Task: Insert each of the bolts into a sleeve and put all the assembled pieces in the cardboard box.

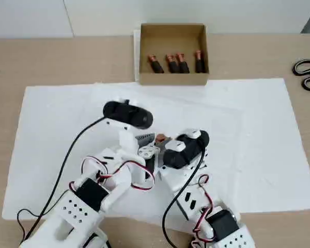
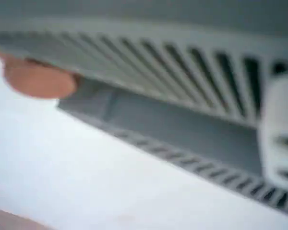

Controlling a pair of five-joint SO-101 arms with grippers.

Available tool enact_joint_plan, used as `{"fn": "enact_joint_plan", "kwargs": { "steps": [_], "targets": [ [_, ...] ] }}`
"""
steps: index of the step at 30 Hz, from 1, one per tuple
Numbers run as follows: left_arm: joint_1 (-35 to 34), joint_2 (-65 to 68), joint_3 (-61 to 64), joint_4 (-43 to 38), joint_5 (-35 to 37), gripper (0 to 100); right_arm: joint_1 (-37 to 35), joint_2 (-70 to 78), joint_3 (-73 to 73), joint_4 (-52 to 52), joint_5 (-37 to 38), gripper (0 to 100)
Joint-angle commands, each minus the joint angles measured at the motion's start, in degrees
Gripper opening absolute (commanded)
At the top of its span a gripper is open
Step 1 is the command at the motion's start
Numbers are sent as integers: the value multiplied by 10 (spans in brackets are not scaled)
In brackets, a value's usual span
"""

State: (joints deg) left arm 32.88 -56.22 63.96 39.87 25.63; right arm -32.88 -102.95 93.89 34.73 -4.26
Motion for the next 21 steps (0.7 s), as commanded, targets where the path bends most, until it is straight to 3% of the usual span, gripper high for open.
{"fn": "enact_joint_plan", "kwargs": {
  "steps": [1, 6, 16, 21],
  "targets": [
    [4, -7, -44, 25, 0, 145, 1, -9, -8, -15, -6, 4],
    [-1, -7, -66, 33, -1, 145, 1, -9, -8, -15, -6, 4],
    [-80, -7, -160, 46, -1, 145, 0, -9, 11, -30, -6, 4],
    [-185, -7, -172, 99, -1, 145, 26, -9, 5, -29, -4, 4]
  ]
}}
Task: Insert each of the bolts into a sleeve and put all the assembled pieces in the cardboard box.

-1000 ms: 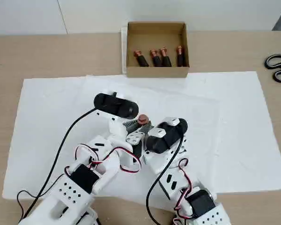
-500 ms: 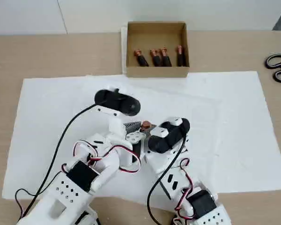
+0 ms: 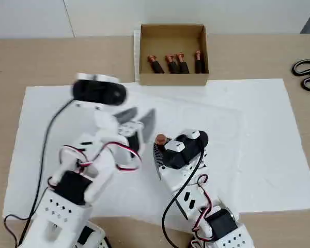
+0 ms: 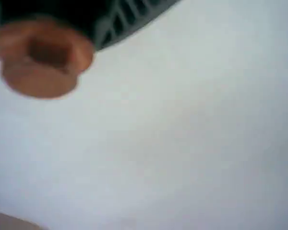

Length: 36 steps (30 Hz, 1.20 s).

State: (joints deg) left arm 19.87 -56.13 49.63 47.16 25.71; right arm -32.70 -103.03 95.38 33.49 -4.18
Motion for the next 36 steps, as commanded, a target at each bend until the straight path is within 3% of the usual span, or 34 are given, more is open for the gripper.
{"fn": "enact_joint_plan", "kwargs": {
  "steps": [1, 6, 10, 14, 26, 36],
  "targets": [
    [-79, -8, -30, 48, -2, 145, 46, -8, -13, -19, -4, 4],
    [-202, -8, -29, 147, -9, 148, 153, -7, -42, -7, -1, 4],
    [-285, -8, -26, 199, -94, 148, 204, -6, -105, 31, 52, 4],
    [-313, -8, -25, 229, -178, 148, 211, 66, -222, 16, 77, 4],
    [-315, -8, 22, 239, -241, 146, 213, 813, -803, -78, 83, 4],
    [-315, -8, 30, 239, -255, 145, 238, 1287, -1232, -151, 84, 4]
  ]
}}
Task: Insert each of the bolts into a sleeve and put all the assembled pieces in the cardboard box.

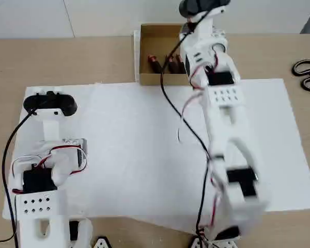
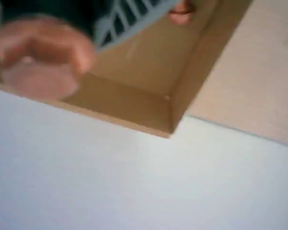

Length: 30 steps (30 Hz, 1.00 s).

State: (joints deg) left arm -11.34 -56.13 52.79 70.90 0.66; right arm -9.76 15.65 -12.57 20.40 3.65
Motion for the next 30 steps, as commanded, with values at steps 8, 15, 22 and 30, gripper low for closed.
{"fn": "enact_joint_plan", "kwargs": {
  "steps": [8, 15, 22, 30],
  "targets": [
    [-3, -8, -1, 2, -5, 145, 17, 311, -312, -19, 5, 6],
    [0, -8, -1, 1, -5, 145, 19, 364, -319, -20, 5, 9],
    [0, -8, -3, 2, -5, 148, 19, 373, -318, -20, 4, 89],
    [-2, -8, -7, 2, -2, 148, 18, 366, -321, -20, 4, 169]
  ]
}}
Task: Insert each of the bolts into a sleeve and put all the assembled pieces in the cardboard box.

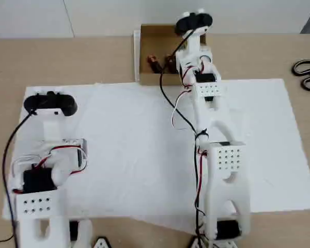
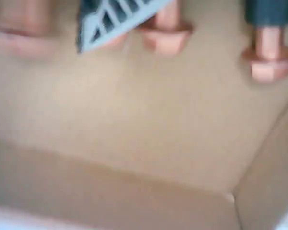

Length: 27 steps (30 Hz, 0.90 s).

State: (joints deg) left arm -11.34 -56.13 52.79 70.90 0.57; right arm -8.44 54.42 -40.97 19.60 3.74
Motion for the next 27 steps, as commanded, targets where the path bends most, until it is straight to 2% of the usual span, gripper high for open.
{"fn": "enact_joint_plan", "kwargs": {
  "steps": [1, 7, 9, 21, 27],
  "targets": [
    [-3, -8, -11, 2, -1, 148, 5, -22, -37, -15, 4, 170],
    [-3, -8, -66, 21, 1, 148, 6, -86, -37, -9, 4, 171],
    [-3, -8, -82, 28, 1, 148, 8, -130, -37, 25, 4, 170],
    [-3, -11, -269, 127, -3, 146, -14, -537, -37, 449, 4, 170],
    [-3, -137, -291, 135, -3, 146, -68, -748, -37, 690, 4, 170]
  ]
}}
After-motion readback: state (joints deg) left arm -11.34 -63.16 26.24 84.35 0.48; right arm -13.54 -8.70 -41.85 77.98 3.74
